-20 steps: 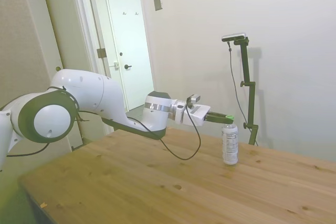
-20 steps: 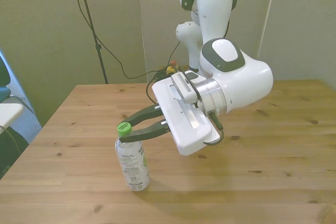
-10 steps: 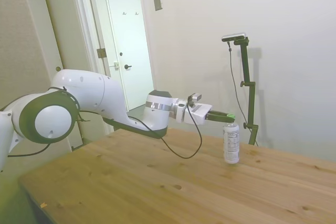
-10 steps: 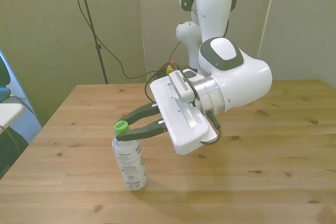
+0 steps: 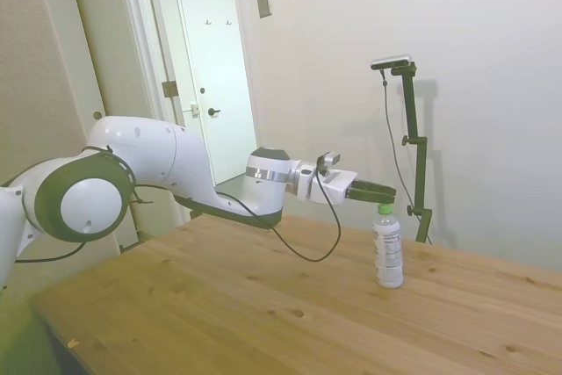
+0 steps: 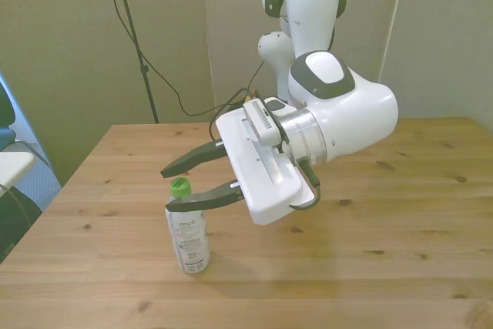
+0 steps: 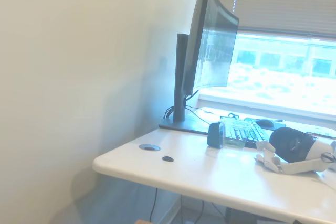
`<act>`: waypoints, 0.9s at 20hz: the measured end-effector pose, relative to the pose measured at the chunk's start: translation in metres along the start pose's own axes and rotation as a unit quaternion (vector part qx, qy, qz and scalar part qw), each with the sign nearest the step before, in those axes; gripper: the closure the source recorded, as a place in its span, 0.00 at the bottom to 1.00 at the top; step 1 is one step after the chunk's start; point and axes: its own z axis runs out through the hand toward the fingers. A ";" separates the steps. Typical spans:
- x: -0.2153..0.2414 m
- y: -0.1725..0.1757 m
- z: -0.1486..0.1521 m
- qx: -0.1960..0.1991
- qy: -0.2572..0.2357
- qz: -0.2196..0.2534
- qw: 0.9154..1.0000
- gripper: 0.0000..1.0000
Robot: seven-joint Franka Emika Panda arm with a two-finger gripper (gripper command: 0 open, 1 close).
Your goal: Stand the water bottle
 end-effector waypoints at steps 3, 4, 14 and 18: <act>0.006 -0.006 0.001 -0.014 -0.009 0.002 1.000 0.00; 0.008 -0.008 0.000 -0.019 -0.013 0.003 1.000 0.00; 0.071 -0.024 -0.058 -0.063 -0.127 -0.065 0.988 0.00; 0.115 -0.008 -0.091 -0.070 -0.198 -0.113 0.971 0.00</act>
